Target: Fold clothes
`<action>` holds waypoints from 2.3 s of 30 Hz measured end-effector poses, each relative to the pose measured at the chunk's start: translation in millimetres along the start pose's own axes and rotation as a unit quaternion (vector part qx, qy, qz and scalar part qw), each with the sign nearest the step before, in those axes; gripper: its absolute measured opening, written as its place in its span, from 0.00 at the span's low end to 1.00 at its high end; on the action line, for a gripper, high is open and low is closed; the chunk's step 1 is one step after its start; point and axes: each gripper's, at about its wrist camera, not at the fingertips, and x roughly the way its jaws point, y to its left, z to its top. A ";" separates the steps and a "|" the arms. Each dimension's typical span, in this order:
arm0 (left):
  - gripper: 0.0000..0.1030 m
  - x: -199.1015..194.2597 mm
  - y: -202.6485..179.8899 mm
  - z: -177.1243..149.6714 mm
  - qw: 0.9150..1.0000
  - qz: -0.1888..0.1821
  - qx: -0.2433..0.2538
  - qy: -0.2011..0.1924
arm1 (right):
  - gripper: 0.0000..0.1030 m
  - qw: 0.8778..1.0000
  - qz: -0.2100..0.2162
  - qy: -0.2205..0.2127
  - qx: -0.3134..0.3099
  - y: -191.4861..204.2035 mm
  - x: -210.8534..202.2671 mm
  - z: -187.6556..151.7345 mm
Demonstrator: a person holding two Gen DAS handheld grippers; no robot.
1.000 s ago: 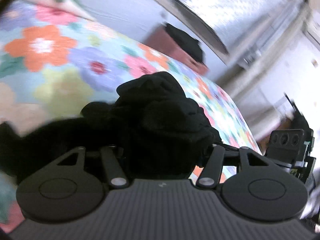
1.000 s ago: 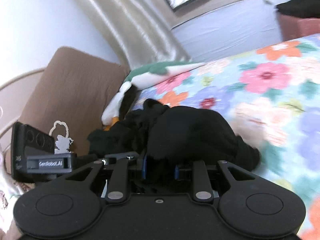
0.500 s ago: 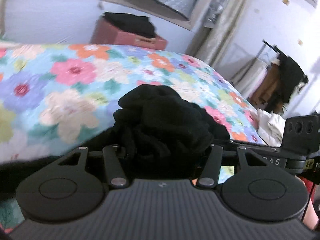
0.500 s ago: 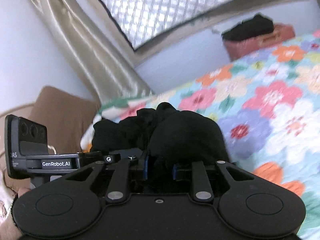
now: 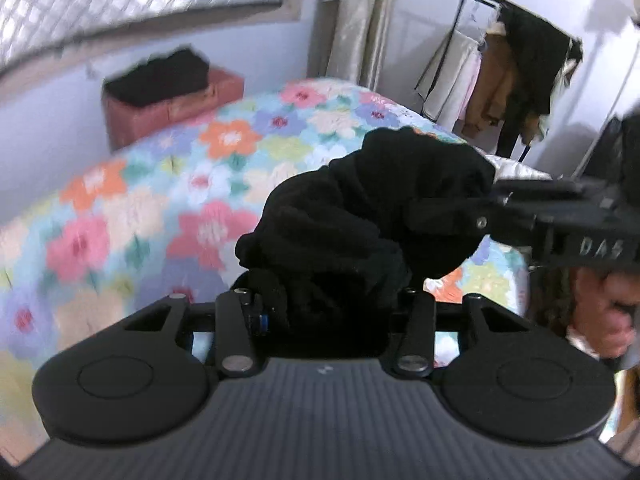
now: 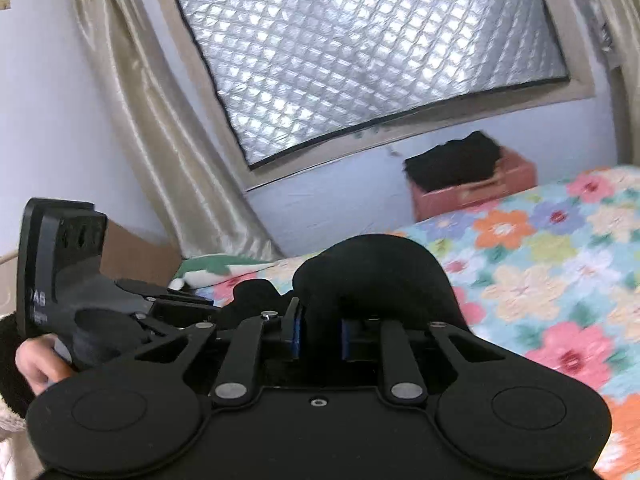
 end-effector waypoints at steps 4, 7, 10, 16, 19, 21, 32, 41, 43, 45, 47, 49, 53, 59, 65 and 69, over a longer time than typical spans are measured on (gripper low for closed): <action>0.38 0.7 -26.2 23.2 0.999 0.027 0.006 -0.018 | 0.18 1.000 -0.021 0.001 0.010 -19.1 -14.9 21.7; 0.38 10.6 -37.4 20.5 0.999 0.026 0.004 -0.030 | 0.17 0.999 -0.021 -0.008 0.041 -37.6 -23.5 24.8; 0.38 32.5 -43.3 4.3 0.998 0.016 0.003 -0.055 | 0.17 0.997 -0.026 -0.020 0.070 -60.5 -22.0 14.3; 0.32 99.5 -55.4 -25.7 0.994 0.050 0.042 -0.085 | 0.17 0.987 -0.051 -0.020 0.148 -126.2 15.3 -28.9; 0.32 128.8 -48.0 -34.8 0.998 0.037 0.017 -0.056 | 0.16 0.986 -0.041 -0.028 0.157 -151.2 27.5 -45.9; 0.32 145.8 -38.0 -39.1 0.999 0.033 0.000 -0.033 | 0.16 0.985 -0.040 -0.027 0.163 -167.9 38.7 -57.3; 0.26 228.1 -11.3 -40.9 0.995 0.095 0.003 0.018 | 0.05 0.989 -0.090 -0.029 0.110 -209.1 82.5 -82.0; 0.20 240.1 5.3 -35.0 0.989 0.146 0.016 -0.003 | 0.10 0.980 -0.093 -0.004 0.173 -264.6 89.4 -87.7; 0.20 243.6 14.0 -30.4 0.987 0.160 0.005 -0.007 | 0.11 0.981 -0.081 0.004 0.179 -265.9 90.2 -90.1; 0.20 245.7 24.2 -25.9 0.984 0.176 -0.006 -0.013 | 0.35 0.980 -0.073 0.012 0.185 -268.0 92.3 -94.5; 0.19 246.4 34.0 -21.6 0.980 0.199 -0.017 -0.021 | 0.60 0.979 -0.071 0.022 0.190 -271.0 95.1 -101.7; 0.19 244.7 44.5 -19.1 0.974 0.223 -0.036 -0.028 | 0.61 0.980 -0.072 0.045 0.180 -273.2 96.6 -107.8; 0.19 241.4 57.3 -20.8 0.966 0.248 -0.061 -0.033 | 0.65 0.980 -0.062 0.104 0.158 -277.4 103.0 -119.5; 0.19 250.5 53.2 -39.4 0.964 0.263 -0.041 -0.010 | 0.76 0.974 -0.048 0.186 0.124 -264.7 131.1 -147.2; 0.19 252.9 52.6 -65.2 0.966 0.250 -0.049 0.033 | 0.70 0.976 -0.080 0.196 0.047 -241.1 161.3 -162.1; 0.19 242.6 56.2 -74.7 0.966 0.253 -0.044 0.036 | 0.23 0.977 -0.101 0.186 0.029 -235.0 160.0 -146.4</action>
